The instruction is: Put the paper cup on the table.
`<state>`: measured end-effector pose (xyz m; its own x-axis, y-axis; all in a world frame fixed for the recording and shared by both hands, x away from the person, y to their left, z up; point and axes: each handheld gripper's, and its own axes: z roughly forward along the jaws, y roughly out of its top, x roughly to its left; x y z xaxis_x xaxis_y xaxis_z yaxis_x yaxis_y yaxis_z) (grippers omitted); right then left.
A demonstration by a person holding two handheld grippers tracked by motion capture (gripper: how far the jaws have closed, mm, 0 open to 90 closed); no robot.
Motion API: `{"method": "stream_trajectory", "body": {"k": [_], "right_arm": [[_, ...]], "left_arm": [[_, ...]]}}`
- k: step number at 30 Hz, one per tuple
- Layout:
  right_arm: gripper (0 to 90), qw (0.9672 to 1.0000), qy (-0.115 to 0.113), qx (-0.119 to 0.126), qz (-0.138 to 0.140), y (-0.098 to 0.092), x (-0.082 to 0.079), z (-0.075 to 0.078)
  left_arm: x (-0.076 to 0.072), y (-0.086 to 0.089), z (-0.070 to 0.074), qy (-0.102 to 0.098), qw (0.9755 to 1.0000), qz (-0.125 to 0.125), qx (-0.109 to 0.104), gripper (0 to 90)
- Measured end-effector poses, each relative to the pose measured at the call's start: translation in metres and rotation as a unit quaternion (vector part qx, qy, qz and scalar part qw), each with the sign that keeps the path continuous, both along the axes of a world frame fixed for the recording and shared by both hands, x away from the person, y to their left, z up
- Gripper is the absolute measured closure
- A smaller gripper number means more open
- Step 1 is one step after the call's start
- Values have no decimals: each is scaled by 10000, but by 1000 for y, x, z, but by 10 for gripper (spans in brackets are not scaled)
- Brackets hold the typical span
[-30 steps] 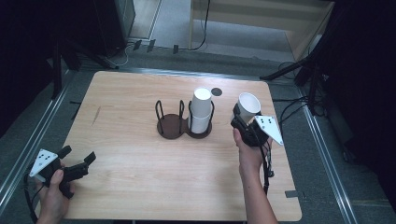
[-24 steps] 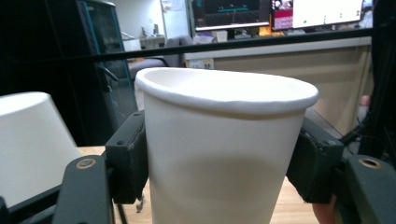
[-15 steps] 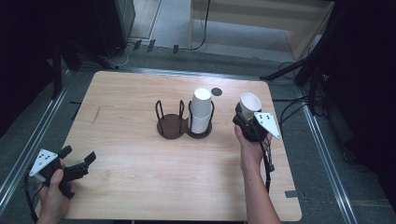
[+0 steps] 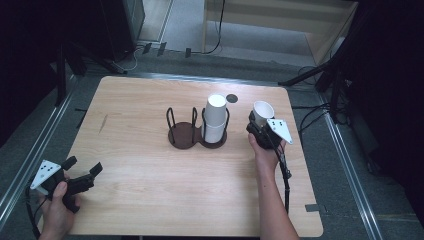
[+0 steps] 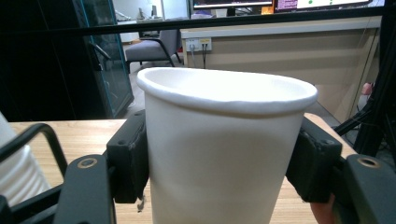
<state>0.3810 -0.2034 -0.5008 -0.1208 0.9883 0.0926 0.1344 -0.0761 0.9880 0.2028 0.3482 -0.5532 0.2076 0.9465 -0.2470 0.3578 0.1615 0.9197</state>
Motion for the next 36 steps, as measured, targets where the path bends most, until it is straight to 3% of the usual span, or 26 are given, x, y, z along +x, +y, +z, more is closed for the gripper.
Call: {"method": "stream_trajectory", "body": {"k": [6,13,19,28,33,36], "right_arm": [[325,9999,110,-1,-28,-3,10,-13],[319,9994,192,-87,-262,-7,20,-27],[319,9995,121,15,-286,-10,25,-30],[313,9980,348,-147,-512,-14,40,-40],[307,9969,464,-12,-636,-15,42,-43],[302,9963,542,-147,-645,-14,43,-42]], "left_arm": [[-1,0,0,5,10000,1,-6,0],[-1,1,0,1,10000,-3,1,0],[0,0,0,-2,10000,-2,-22,0],[0,2,0,12,10000,-19,-79,0],[-1,2,0,12,9999,-38,-130,0],[0,2,0,11,9999,-46,-113,0]]}}
